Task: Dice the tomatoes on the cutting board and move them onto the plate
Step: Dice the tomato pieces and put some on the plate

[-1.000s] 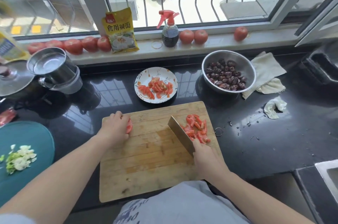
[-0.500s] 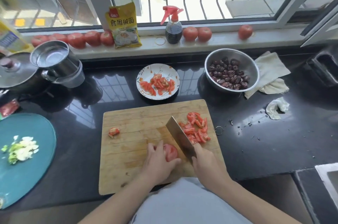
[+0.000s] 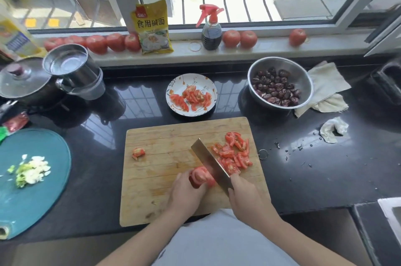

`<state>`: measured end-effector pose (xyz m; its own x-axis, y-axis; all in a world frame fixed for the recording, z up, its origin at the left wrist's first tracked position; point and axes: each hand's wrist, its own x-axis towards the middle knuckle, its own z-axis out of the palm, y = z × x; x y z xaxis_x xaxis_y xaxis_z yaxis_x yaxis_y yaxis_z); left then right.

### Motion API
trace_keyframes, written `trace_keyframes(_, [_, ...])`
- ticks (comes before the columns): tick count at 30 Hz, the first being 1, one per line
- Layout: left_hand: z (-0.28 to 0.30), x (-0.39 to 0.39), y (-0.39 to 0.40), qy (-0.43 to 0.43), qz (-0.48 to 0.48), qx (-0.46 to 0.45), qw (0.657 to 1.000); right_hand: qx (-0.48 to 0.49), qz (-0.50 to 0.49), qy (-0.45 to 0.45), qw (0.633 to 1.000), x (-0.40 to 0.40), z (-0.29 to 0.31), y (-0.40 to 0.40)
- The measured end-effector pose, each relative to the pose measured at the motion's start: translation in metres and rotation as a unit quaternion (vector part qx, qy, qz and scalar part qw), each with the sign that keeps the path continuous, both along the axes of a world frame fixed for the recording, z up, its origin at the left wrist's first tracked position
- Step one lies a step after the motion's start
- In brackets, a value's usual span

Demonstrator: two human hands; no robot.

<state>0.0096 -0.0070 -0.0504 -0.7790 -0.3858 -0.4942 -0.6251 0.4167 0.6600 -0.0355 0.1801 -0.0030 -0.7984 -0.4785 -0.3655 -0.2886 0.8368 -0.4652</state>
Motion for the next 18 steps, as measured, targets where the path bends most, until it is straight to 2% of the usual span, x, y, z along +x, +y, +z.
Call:
trace_keyframes(3, [-0.001,-0.006,0.003,-0.007,0.028,0.007,1.0,0.053,0.049,-0.005,0.997,0.003,0.002,-0.006])
trace_keyframes(9, [0.002,-0.007,0.004,-0.023,0.043,0.014,0.999,0.122,0.075,0.0,0.99,0.004,0.013,-0.01])
trace_keyframes(18, [0.004,-0.008,0.004,-0.019,0.015,-0.02,0.999,0.144,0.103,0.006,0.984,0.004,0.022,-0.009])
